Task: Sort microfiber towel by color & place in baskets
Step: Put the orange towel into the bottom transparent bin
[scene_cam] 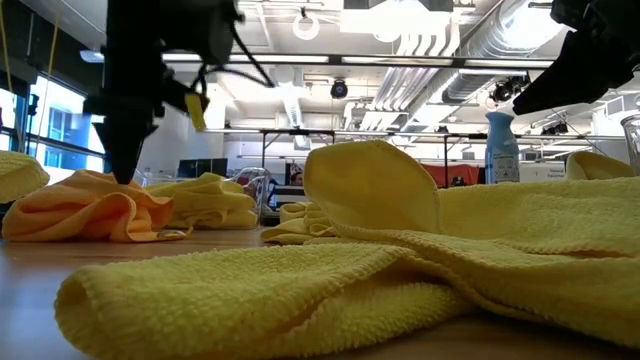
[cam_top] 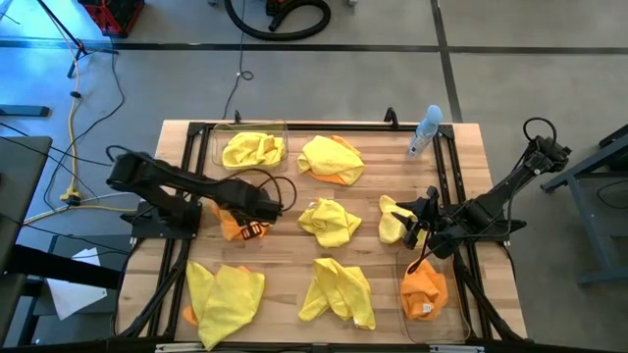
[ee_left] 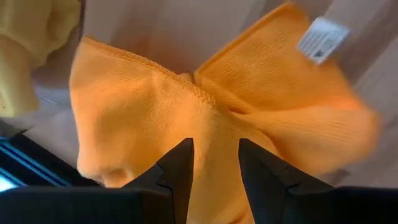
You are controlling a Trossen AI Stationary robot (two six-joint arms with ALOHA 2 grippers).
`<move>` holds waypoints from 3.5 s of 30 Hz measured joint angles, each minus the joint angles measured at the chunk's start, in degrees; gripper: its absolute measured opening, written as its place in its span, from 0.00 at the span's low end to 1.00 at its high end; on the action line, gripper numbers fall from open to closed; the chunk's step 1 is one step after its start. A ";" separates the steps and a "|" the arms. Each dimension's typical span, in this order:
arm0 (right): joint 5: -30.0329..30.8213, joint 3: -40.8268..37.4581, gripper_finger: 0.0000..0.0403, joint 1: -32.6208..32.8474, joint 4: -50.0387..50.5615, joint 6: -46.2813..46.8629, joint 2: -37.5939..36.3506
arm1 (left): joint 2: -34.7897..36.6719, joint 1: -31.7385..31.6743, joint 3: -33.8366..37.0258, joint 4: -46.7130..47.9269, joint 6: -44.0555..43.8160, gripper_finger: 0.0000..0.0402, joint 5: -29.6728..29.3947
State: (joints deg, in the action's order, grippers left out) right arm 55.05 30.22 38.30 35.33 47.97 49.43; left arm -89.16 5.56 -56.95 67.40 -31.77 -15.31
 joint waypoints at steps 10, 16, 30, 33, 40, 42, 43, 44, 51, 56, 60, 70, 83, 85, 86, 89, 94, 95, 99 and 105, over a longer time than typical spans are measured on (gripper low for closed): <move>-0.04 0.00 0.33 -0.01 -0.02 0.00 0.00 | -8.67 -1.90 0.00 3.15 1.99 0.09 -0.07; -0.11 0.00 0.33 -0.02 -0.02 0.00 0.00 | -5.01 -1.00 -0.06 2.91 1.42 0.01 -0.04; 5.06 0.00 0.34 -2.51 -9.89 -5.92 0.01 | 11.90 2.83 -15.13 0.73 2.59 0.00 -6.10; 4.30 0.00 0.37 -5.32 -20.85 -17.74 0.64 | 11.97 2.72 -19.20 -2.70 5.99 0.00 -6.25; -4.45 0.20 0.55 -12.86 -53.02 -47.70 5.14 | 7.19 2.00 -27.35 -10.33 15.92 0.00 -6.15; -6.74 1.16 0.61 -15.04 -58.84 -53.50 7.07 | 4.88 1.34 -29.73 -12.41 17.69 0.00 -6.09; -7.74 1.83 0.64 -16.02 -60.67 -55.59 7.95 | 3.46 0.90 -31.00 -13.49 18.65 0.00 -5.92; -9.47 2.94 0.67 -17.07 -62.15 -57.25 9.00 | 2.13 0.47 -32.41 -14.36 19.74 0.00 -5.55; -19.59 13.24 0.74 -23.01 -58.37 -61.56 17.02 | -8.07 -2.64 -46.43 -16.31 28.24 0.00 -1.25; -19.76 20.64 0.74 -25.28 -47.83 -60.26 22.14 | -12.41 -3.15 -55.87 -15.89 33.43 0.00 -1.05; -19.76 24.65 0.72 -26.39 -41.33 -57.69 24.88 | -13.17 -3.51 -60.07 -16.24 35.13 0.00 -1.07; -19.65 26.29 0.33 -27.99 -37.63 -51.22 26.36 | -13.15 -3.78 -64.30 -16.23 35.47 0.00 -4.94; -19.11 26.25 0.01 -27.74 -29.74 -44.97 24.53 | -12.90 -3.80 -64.30 -9.15 32.17 0.18 0.32; -17.92 26.24 0.02 -27.07 -27.23 -43.45 23.43 | -12.90 -3.82 -64.30 -6.51 31.96 0.24 -0.26; -17.51 26.37 0.02 -26.59 -25.75 -42.35 22.75 | -12.90 -3.82 -64.30 -4.94 31.85 0.27 -0.24; -16.08 27.38 0.02 -24.86 -19.13 -38.60 20.46 | -12.90 -3.83 -63.87 0.66 30.08 0.32 -0.25; -14.21 30.58 0.01 -20.65 -6.69 -29.71 16.40 | -12.89 -2.11 -62.27 8.06 26.02 0.34 -3.51; -13.67 31.22 0.01 -19.67 -4.35 -27.95 15.78 | -12.63 -1.49 -60.66 8.02 25.71 0.34 -5.19; -12.54 33.99 0.01 -15.42 3.86 -22.16 14.18 | -9.74 1.34 -51.51 7.23 22.85 0.34 -11.19; -12.58 39.74 0.00 -9.51 16.92 -12.98 13.44 | -1.54 4.65 -30.85 -2.21 17.33 0.34 -13.42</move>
State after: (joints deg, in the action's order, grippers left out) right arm 42.46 69.96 28.79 52.26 34.98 62.87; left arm -90.70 10.21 -87.80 65.19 -14.44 -28.74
